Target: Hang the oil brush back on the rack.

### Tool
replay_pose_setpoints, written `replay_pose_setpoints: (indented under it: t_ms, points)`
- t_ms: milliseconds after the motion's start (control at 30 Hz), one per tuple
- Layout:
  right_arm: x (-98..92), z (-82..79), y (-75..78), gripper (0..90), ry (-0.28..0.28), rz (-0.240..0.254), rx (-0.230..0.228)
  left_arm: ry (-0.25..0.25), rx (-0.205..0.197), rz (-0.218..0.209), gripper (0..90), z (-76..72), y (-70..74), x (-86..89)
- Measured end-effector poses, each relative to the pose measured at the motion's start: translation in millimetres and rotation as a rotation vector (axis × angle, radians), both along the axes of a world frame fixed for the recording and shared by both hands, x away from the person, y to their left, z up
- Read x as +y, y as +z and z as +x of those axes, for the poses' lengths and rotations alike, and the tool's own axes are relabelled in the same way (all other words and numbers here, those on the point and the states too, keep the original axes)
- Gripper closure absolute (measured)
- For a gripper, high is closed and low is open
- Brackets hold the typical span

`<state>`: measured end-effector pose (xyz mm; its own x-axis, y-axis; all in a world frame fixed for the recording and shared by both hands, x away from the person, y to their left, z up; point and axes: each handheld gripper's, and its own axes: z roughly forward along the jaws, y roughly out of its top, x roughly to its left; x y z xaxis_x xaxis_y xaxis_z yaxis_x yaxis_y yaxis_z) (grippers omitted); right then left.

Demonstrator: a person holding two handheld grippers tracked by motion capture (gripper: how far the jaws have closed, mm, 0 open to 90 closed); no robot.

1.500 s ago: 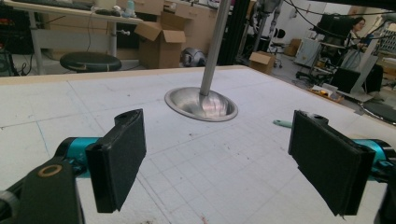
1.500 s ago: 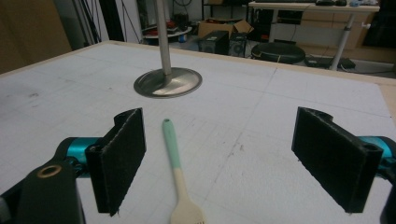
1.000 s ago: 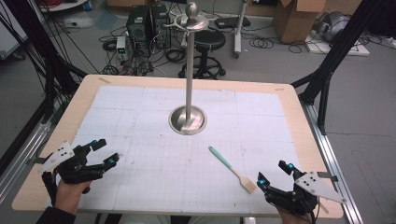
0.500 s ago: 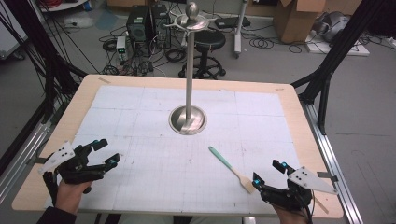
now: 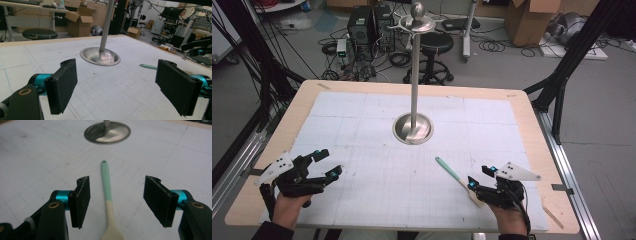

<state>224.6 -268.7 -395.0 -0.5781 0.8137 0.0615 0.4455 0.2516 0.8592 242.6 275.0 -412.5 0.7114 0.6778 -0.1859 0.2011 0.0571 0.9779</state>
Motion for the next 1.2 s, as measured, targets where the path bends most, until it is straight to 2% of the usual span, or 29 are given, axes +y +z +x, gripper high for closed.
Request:
replay_pose_setpoints:
  t_ms: [233,333,367,400,567,633,767,867,933,1067,1167,1200]
  points:
    - [16.5,19.3,-18.8,42.8,0.048,-0.082,0.094,-0.003,0.000,0.000,18.3,0.7,-0.2,0.0]
    - [23.7,26.2,-28.7,46.6,0.078,-0.134,0.138,-0.009,0.002,0.006,18.3,1.0,-0.6,-0.4]
    - [23.7,26.2,-28.7,46.6,0.078,-0.134,0.138,-0.009,0.002,0.006,18.3,1.0,-0.6,-0.4]
    - [27.4,30.5,-35.7,49.6,0.088,-0.170,0.167,-0.010,0.001,0.009,18.3,0.6,-0.4,-0.2]
    - [28.8,35.3,-45.0,54.1,0.086,-0.193,0.202,-0.012,0.000,0.009,18.3,0.1,-0.5,0.1]
    - [27.1,36.6,-44.9,58.8,0.077,-0.184,0.203,-0.010,0.004,0.013,18.5,-0.5,-0.5,-0.1]
    - [29.6,37.6,-42.6,63.5,0.091,-0.228,0.207,-0.012,0.004,0.019,18.8,-0.4,-0.6,-0.3]
    - [33.4,38.3,-40.5,72.4,0.115,-0.259,0.211,-0.012,0.007,0.020,18.8,0.5,-1.1,-0.9]
    - [34.8,38.0,-39.8,80.8,0.134,-0.260,0.218,-0.012,0.009,0.021,18.8,0.6,-1.3,-1.2]
    - [35.3,38.1,-39.6,82.2,0.127,-0.259,0.224,-0.015,0.012,0.024,18.8,0.7,-1.5,-1.5]
    - [37.5,39.7,-37.6,82.5,0.119,-0.276,0.242,-0.015,0.008,0.023,19.0,0.5,-1.3,-1.2]
    - [40.7,41.8,-34.8,82.7,0.110,-0.293,0.269,-0.018,0.010,0.020,19.0,1.0,-1.6,-1.3]
